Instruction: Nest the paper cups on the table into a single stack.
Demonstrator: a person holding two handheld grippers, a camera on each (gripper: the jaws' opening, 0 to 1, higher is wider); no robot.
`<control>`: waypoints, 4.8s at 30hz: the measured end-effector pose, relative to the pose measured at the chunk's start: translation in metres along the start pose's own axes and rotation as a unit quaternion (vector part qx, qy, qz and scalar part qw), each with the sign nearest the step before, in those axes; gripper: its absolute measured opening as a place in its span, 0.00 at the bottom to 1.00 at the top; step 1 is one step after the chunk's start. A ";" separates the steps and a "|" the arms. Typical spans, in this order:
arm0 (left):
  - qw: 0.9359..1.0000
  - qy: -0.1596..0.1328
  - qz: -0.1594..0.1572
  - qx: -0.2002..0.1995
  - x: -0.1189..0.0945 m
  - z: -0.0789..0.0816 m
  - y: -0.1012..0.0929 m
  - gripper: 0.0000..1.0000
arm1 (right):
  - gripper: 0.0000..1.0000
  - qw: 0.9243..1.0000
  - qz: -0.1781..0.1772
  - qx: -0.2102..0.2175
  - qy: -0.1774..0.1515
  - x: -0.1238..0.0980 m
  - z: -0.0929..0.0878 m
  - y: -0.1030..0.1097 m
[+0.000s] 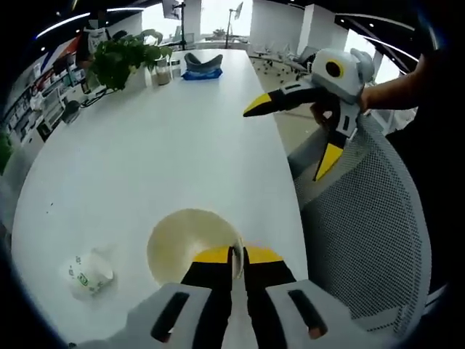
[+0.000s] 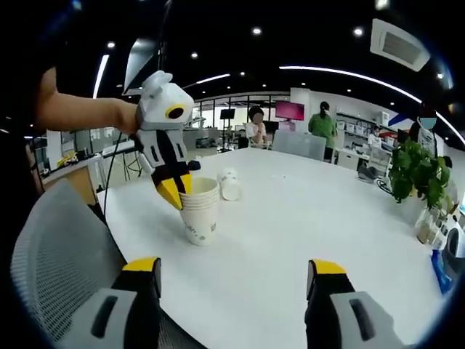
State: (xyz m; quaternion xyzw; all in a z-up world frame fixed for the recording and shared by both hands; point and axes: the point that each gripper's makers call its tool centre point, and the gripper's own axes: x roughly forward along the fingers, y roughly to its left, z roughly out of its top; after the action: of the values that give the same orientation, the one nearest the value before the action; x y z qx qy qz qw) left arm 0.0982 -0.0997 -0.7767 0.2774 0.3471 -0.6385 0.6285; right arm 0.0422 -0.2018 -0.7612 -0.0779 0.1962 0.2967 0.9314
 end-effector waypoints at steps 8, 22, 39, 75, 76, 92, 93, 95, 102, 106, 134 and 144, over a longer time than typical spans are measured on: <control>1.000 0.005 0.009 0.011 0.001 -0.002 0.003 0.03 | 0.84 1.000 0.001 0.005 -0.003 0.000 0.000 -0.001; 0.999 -0.028 0.021 -0.013 -0.041 0.006 0.014 0.13 | 0.84 1.000 0.004 0.008 -0.002 0.000 0.000 0.000; 0.996 -0.018 0.081 -0.027 -0.088 -0.021 0.076 0.14 | 0.84 1.000 0.006 0.009 0.006 0.001 -0.003 0.001; 0.979 -0.021 0.139 -0.146 -0.085 -0.064 0.203 0.18 | 0.83 0.999 0.004 0.012 0.035 0.002 -0.013 0.000; 0.979 -0.020 0.141 -0.148 -0.084 -0.064 0.205 0.18 | 0.83 0.999 0.003 0.012 0.035 0.002 -0.013 0.000; 0.963 -0.080 0.112 -0.233 -0.066 -0.067 0.227 0.22 | 0.82 0.999 0.000 0.010 0.049 0.003 -0.018 -0.002; 0.960 -0.089 0.108 -0.242 -0.064 -0.064 0.225 0.22 | 0.82 0.999 0.000 0.011 0.049 0.003 -0.018 -0.002; 0.955 -0.102 0.103 -0.257 -0.063 -0.065 0.230 0.22 | 0.82 0.999 -0.001 0.011 0.050 0.003 -0.018 -0.002; 0.918 -0.187 0.084 -0.340 -0.063 -0.053 0.234 0.21 | 0.82 0.999 0.000 0.013 0.051 0.003 -0.019 -0.002; 0.902 -0.210 0.070 -0.370 -0.059 -0.056 0.235 0.20 | 0.81 0.999 0.001 0.013 0.053 0.003 -0.019 -0.001; 0.860 -0.302 -0.035 -0.411 -0.079 -0.017 0.185 0.00 | 0.79 0.999 0.006 0.008 0.050 0.003 -0.019 0.001; 0.874 -0.303 -0.013 -0.381 -0.105 -0.002 0.173 0.00 | 0.79 0.999 0.008 0.006 0.035 0.002 -0.013 0.002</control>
State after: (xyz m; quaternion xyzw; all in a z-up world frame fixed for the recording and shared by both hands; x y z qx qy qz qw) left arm 0.2756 -0.0285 -0.7111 -0.1948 0.3598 -0.5177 0.7514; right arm 0.0385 -0.2023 -0.7739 -0.0809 0.2313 0.3004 0.9218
